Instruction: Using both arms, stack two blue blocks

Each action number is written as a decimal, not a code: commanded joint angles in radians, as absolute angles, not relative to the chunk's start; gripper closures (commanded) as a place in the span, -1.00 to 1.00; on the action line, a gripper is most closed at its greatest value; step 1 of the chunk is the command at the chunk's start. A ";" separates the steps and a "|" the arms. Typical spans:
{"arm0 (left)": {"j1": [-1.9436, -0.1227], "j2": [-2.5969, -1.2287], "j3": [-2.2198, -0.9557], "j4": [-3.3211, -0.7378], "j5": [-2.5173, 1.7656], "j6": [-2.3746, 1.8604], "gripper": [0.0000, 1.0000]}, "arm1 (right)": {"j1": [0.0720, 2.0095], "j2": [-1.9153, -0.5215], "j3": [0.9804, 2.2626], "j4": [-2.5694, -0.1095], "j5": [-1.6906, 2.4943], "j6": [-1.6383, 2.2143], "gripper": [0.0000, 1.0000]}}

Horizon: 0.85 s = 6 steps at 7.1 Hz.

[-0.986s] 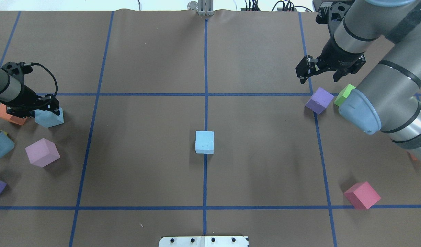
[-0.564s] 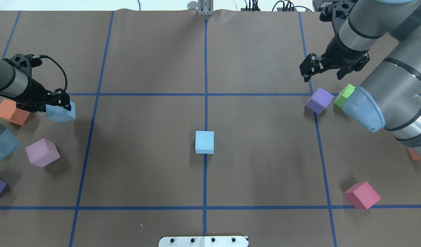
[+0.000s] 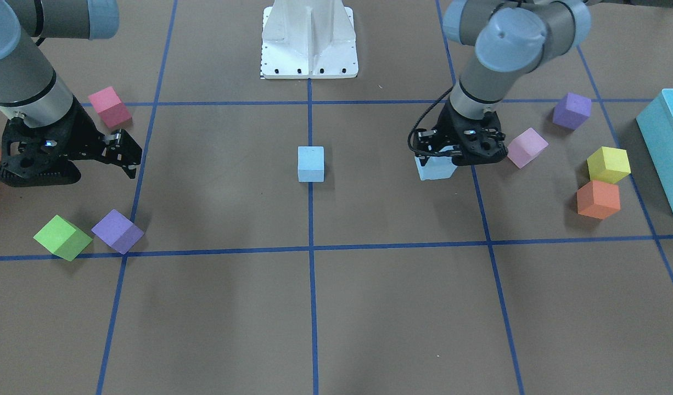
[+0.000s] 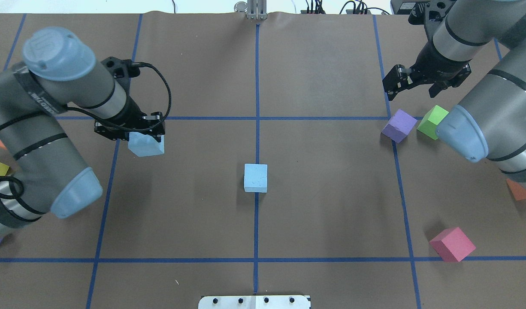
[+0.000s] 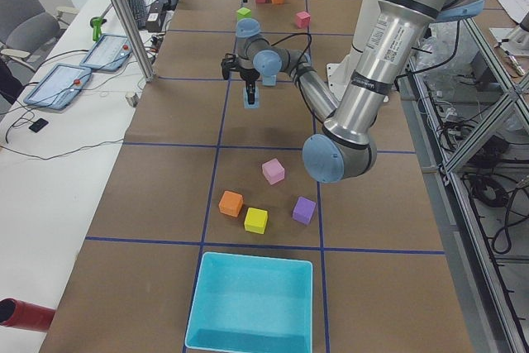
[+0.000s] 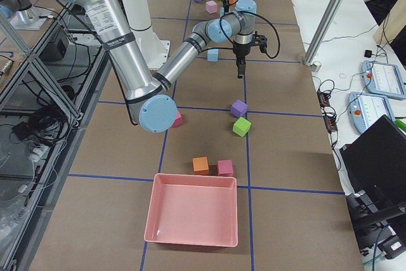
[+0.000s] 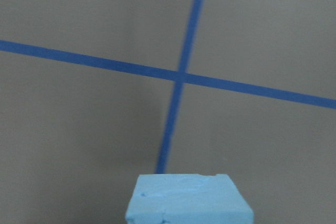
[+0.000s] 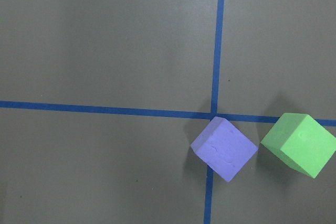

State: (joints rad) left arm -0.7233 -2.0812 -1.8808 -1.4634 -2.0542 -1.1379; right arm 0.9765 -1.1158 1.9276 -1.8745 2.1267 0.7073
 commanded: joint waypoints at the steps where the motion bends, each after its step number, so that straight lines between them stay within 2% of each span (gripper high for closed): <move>1: -0.622 -2.218 -1.850 -1.405 -2.023 -1.231 -0.21 | 0.977 -1.124 1.928 -1.875 2.128 0.707 -0.99; 2: -0.606 -2.288 -1.780 -1.407 -2.005 -1.239 -0.20 | 0.977 -1.124 1.928 -1.875 2.128 0.707 -0.99; 6: -0.577 -2.405 -1.649 -1.431 -2.000 -1.238 -0.20 | 0.976 -1.121 1.928 -1.875 2.126 0.709 -0.99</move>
State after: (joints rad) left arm -0.5883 -2.3814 -1.6780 -1.4215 -2.0015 -1.2388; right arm 0.9758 -1.1227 1.9282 -1.8745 2.1270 0.7075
